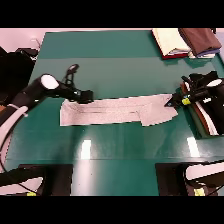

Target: Fold the shirts.

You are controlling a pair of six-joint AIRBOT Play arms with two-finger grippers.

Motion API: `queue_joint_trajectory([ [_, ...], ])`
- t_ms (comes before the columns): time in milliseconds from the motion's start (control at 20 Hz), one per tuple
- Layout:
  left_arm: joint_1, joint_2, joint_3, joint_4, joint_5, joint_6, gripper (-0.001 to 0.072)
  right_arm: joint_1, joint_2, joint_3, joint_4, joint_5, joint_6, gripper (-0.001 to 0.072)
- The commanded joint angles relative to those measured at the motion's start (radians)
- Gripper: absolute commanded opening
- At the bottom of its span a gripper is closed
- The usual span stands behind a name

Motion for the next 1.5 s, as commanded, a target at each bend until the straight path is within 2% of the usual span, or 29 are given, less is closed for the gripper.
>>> queue_joint_trajectory([
  [0, -0.114, -0.145, 0.101, -0.007, 0.060, -0.023, 0.0019, 0.021, 0.106, 0.045, 0.012, 0.024, -0.002, 0.0017],
  [200, -0.205, -0.338, 0.272, -0.024, 0.062, -0.022, 0.0019, 0.111, 0.249, 0.179, 0.011, 0.064, 0.106, 0.0017],
  [400, -0.248, -0.439, 0.368, -0.024, 0.060, -0.022, 0.0019, 0.253, 0.302, 0.313, 0.011, 0.084, 0.197, 0.0017],
  [750, -0.251, -0.455, 0.376, -0.016, 0.056, -0.049, 0.0019, 0.441, 0.300, 0.432, 0.010, 0.083, 0.269, 0.0017],
  [850, -0.227, -0.450, 0.397, -0.016, 0.003, -0.051, 0.0019, 0.481, 0.299, 0.442, 0.010, 0.071, 0.282, 0.0017],
  [950, -0.173, -0.409, 0.425, 0.011, -0.058, -0.049, 0.0019, 0.529, 0.300, 0.443, 0.012, 0.039, 0.299, 0.0017],
  [1150, 0.016, -0.188, 0.431, 0.196, -0.125, -0.049, 0.0019, 0.702, 0.268, 0.443, 0.032, -0.059, 0.303, 0.0017],
  [1300, 0.192, 0.012, 0.431, 0.278, -0.156, -0.040, 0.0020, 0.885, 0.170, 0.443, 0.125, -0.258, 0.284, 0.0017],
  [1400, 0.290, 0.129, 0.431, 0.305, -0.161, -0.040, 0.0020, 1.017, 0.074, 0.445, 0.197, -0.427, 0.216, 0.0021],
  [1450, 0.332, 0.175, 0.431, 0.306, -0.164, -0.040, 0.0020, 1.077, 0.011, 0.466, 0.212, -0.497, 0.192, 0.0119],
])
